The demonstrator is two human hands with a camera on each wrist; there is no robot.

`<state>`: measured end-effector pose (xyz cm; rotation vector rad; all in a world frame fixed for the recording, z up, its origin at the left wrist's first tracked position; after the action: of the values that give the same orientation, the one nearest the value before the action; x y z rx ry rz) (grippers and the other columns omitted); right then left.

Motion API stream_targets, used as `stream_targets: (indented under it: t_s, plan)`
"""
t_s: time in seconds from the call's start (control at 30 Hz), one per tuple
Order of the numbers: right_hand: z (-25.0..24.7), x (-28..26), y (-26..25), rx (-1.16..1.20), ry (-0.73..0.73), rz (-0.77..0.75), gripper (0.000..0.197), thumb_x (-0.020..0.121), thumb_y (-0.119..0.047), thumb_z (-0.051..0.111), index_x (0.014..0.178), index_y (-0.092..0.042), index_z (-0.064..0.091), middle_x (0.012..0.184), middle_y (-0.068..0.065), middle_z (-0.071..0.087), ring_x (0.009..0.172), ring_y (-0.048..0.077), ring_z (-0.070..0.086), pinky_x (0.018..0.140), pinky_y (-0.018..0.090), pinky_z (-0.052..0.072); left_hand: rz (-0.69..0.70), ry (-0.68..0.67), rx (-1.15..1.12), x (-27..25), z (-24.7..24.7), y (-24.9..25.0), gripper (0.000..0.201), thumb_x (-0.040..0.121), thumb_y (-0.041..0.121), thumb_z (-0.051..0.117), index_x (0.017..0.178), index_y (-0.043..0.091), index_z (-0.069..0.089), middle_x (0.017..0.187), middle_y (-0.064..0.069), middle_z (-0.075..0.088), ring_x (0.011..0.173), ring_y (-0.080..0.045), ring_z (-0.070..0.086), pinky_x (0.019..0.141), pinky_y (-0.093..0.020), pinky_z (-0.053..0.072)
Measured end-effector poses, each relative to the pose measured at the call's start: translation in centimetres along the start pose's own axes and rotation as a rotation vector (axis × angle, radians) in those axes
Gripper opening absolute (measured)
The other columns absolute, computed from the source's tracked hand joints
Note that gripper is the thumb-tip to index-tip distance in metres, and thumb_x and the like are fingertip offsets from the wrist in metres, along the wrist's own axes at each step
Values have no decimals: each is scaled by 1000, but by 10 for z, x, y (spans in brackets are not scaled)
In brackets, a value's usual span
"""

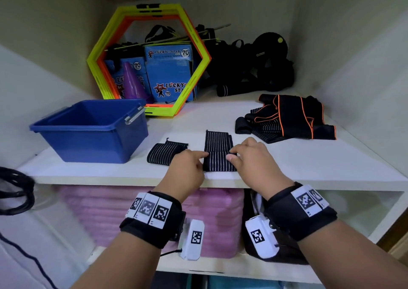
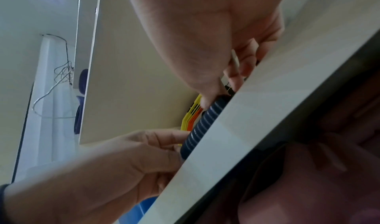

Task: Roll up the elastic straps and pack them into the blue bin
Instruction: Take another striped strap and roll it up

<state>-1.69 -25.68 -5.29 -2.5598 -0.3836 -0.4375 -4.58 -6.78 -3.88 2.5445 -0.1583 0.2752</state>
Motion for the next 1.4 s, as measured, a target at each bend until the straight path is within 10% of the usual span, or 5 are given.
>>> stream_targets:
  t_s: [0.27,0.5,0.77,1.03,1.4]
  plan:
    - [-20,2,13,144,-273,-23,58,86,-36,74,139,-23,56,117,-1,54,93,9,53,88,23,40,-22,-74,74,4,-5,-15,36,88,29,63,120,45,62,104,1,52,107,-27,52,99,-45,45]
    - [-22,5,10,206,-213,42,44,97,-42,57,67,-10,54,74,9,54,68,24,52,67,37,42,7,-98,-66,5,0,-23,17,90,40,47,88,33,63,83,5,49,98,-24,54,84,-36,45]
    - [-10,10,2,83,-112,180,61,99,-52,45,56,-10,41,56,7,46,60,27,47,57,35,32,-41,-13,-54,0,11,-14,42,97,40,46,56,35,52,59,8,38,77,-40,53,74,-42,45]
    - [-6,2,3,224,-23,204,41,93,-50,57,117,-17,52,75,0,63,81,23,64,76,37,50,-123,116,-58,-3,11,-8,54,99,32,50,50,16,33,47,2,37,55,-28,39,58,-33,29]
    - [-7,-6,-6,306,-18,168,20,90,-39,64,105,-25,62,69,-2,66,75,15,63,75,35,53,-20,354,141,8,-21,-32,24,89,24,59,111,30,67,107,0,61,102,-28,56,86,-44,49]
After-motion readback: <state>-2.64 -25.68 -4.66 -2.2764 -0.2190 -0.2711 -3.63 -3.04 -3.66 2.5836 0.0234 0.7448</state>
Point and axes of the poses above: each hand's wrist, its own x-axis towards the middle knuckle, its own z-axis out of the palm, y = z × x, the point moved 1 cm from there along x, towards the middle knuckle
